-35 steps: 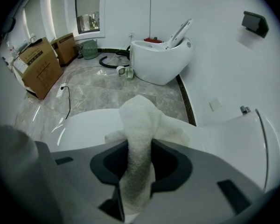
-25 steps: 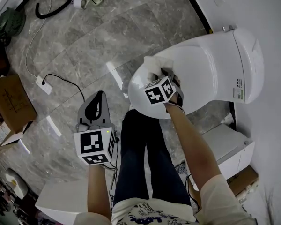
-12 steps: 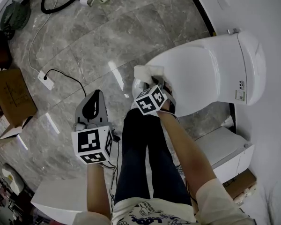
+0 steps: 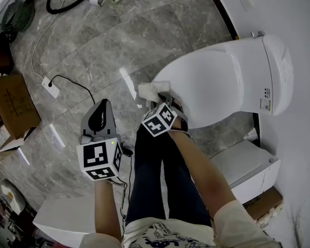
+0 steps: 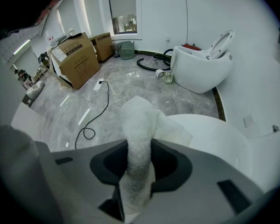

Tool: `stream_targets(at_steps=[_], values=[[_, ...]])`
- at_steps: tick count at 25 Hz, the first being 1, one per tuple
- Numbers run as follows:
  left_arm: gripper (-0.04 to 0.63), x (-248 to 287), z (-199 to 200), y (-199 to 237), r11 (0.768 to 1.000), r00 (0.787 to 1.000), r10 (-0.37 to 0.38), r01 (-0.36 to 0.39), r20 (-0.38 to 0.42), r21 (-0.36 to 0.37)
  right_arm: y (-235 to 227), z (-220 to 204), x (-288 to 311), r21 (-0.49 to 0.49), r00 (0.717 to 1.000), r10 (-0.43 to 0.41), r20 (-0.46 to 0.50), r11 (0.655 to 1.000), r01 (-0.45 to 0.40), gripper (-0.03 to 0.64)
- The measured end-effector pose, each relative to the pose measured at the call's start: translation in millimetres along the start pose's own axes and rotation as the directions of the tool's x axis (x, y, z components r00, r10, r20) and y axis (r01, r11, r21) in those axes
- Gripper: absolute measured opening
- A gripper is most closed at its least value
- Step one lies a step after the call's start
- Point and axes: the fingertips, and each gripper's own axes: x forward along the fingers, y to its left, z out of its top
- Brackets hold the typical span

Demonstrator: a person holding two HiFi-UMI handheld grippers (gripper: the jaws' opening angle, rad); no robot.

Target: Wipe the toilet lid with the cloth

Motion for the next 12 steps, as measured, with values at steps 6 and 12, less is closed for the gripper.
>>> stream_targets(at_steps=[6,12], values=[[0.009,0.0,0.6,-2.7,1.000,1.000,-0.006,0.006,-0.001,0.012,9.9,-6.6,-2.3,-0.048,0.999,0.049,-0.009,0.998,-0.050,0.114],[0.009,0.1,2.1,-12.0,1.000,1.000,-0.019,0.019,-0.007,0.023,9.7,-18.2,-8.8,-0.090,0.994,0.106,-0.014,0.990,-0.106,0.114]])
